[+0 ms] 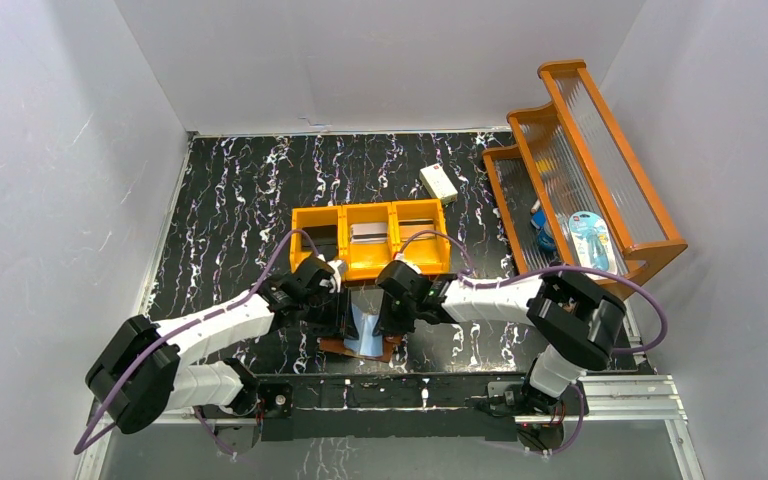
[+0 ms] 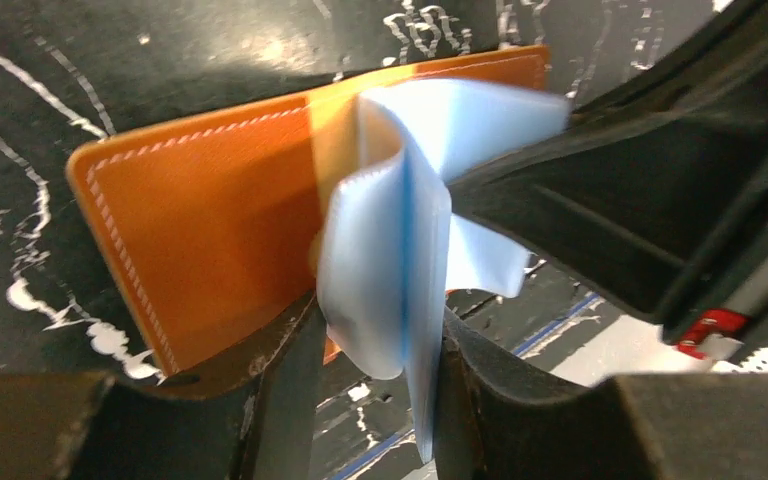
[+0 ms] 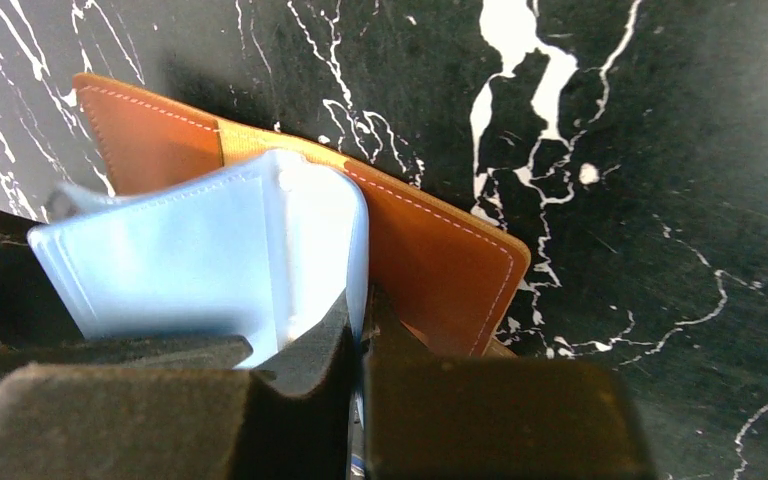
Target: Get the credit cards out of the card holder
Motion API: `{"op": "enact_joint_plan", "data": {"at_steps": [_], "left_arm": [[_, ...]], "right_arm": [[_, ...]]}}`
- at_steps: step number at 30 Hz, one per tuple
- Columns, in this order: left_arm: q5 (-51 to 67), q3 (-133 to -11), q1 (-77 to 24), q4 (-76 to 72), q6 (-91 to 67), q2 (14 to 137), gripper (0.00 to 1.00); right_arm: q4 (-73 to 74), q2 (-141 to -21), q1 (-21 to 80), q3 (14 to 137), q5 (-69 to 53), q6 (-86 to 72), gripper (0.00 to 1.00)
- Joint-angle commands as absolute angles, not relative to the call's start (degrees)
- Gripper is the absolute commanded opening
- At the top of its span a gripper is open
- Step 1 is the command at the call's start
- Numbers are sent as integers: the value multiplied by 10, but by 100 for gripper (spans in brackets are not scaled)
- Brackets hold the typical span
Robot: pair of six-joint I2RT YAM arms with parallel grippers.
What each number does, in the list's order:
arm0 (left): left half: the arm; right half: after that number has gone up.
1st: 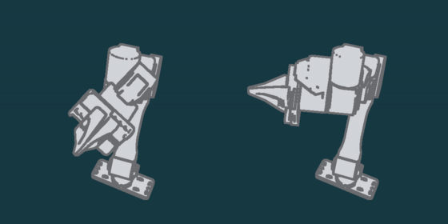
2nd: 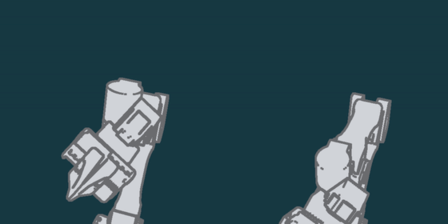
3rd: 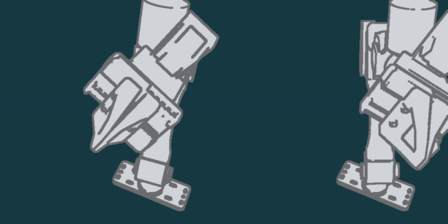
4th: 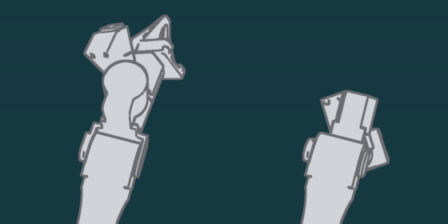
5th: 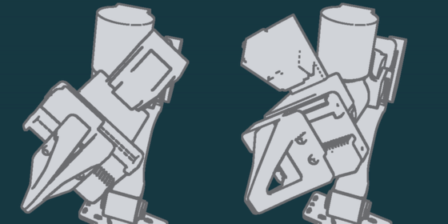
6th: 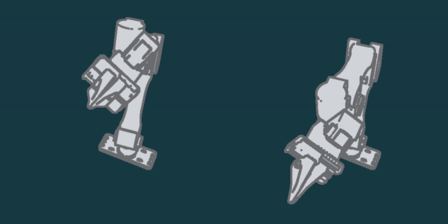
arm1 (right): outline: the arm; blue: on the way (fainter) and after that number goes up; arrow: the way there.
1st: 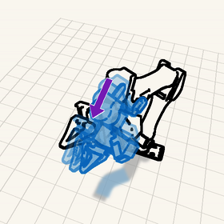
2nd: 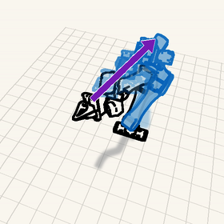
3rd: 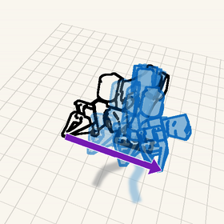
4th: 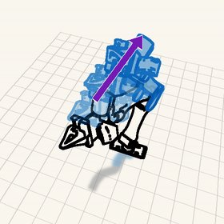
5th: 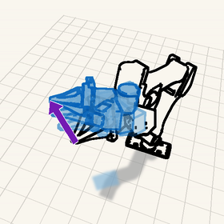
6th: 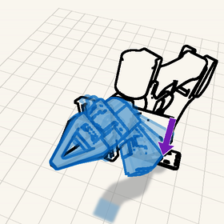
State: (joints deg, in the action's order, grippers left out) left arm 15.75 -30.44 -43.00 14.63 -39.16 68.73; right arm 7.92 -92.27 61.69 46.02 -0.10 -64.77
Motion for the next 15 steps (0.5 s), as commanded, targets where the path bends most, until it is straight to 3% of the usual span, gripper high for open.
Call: {"op": "enact_joint_plan", "data": {"at_steps": [1, 6, 8, 11, 15], "left_arm": [[207, -308, -434, 98, -403, 672, 32], [191, -318, -435, 111, -403, 667, 22], [129, -321, -434, 176, -404, 647, 21], [130, -302, -434, 188, -403, 628, 15], [104, -308, -434, 215, -419, 605, 14]], "right_arm": [[86, -948, 624, 445, -18, -649, 5], [86, -931, 620, 442, -15, -648, 8], [76, -902, 608, 446, -32, -623, 20], [191, -897, 606, 506, 30, -601, 38], [291, -890, 608, 568, 109, -583, 50]]}}
